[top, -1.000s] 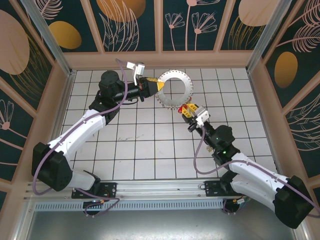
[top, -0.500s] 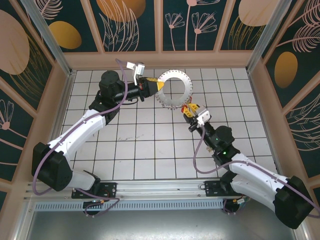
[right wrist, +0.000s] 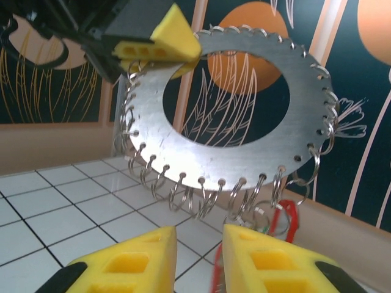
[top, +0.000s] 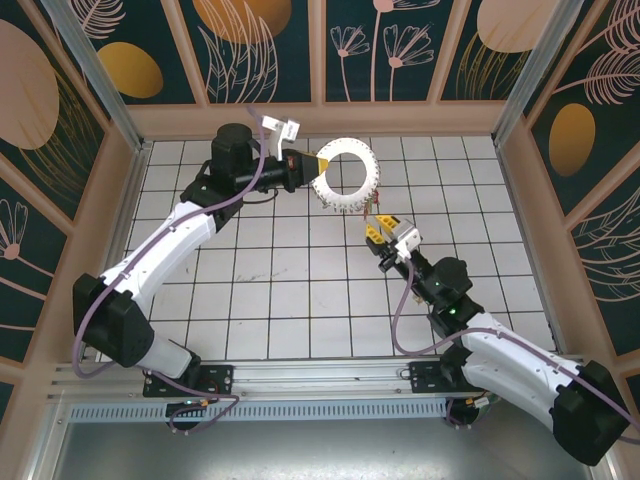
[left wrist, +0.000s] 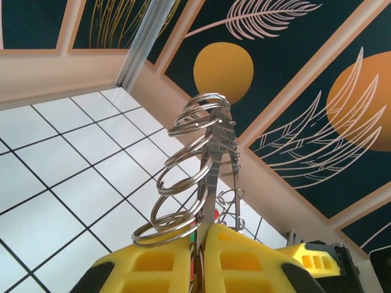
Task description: Put the keys on the keyring
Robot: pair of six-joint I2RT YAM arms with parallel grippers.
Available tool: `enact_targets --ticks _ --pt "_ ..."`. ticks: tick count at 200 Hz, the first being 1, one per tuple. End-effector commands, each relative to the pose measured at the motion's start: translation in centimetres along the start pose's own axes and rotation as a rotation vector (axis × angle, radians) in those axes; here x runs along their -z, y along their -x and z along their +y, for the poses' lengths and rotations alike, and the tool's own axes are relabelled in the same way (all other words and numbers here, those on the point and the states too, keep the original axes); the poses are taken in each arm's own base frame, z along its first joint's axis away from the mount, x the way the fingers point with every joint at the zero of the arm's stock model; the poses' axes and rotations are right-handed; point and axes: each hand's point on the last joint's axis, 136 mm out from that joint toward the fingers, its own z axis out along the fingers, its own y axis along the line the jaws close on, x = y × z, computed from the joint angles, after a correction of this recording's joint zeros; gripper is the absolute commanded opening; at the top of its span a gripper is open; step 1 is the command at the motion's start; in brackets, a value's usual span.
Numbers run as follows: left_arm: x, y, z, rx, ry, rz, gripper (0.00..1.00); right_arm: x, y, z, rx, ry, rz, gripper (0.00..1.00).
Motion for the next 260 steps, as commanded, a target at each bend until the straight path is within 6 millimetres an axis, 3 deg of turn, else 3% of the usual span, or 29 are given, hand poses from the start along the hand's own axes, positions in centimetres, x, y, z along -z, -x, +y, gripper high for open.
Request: enact_targets --ticks 1,73,117,177,260 --pt "0.4 0.7 -2.8 -0.072 -0.082 -0.005 0.0 0.1 -0.4 0.3 -0.005 0.007 0.002 0.26" --pt "0.6 0.8 -3.8 -0.089 -0.116 -0.031 0.0 -0.8 0.4 2.0 -0.021 0.112 -0.018 0.17" --pt "0.5 0.6 -4.0 -0.087 -0.126 -0.027 0.0 -1.3 0.5 1.4 -0.033 0.072 -0.044 0.22" --pt "0.3 0.5 -4.1 -0.083 -0.133 -0.025 0.0 -2.0 1.1 1.6 -0.046 0.085 -0.079 0.2" --pt "0.3 0.7 -4.2 -0.087 -0.128 -0.033 0.0 -1.8 0.4 2.6 -0.054 0.133 -0.046 0.18"
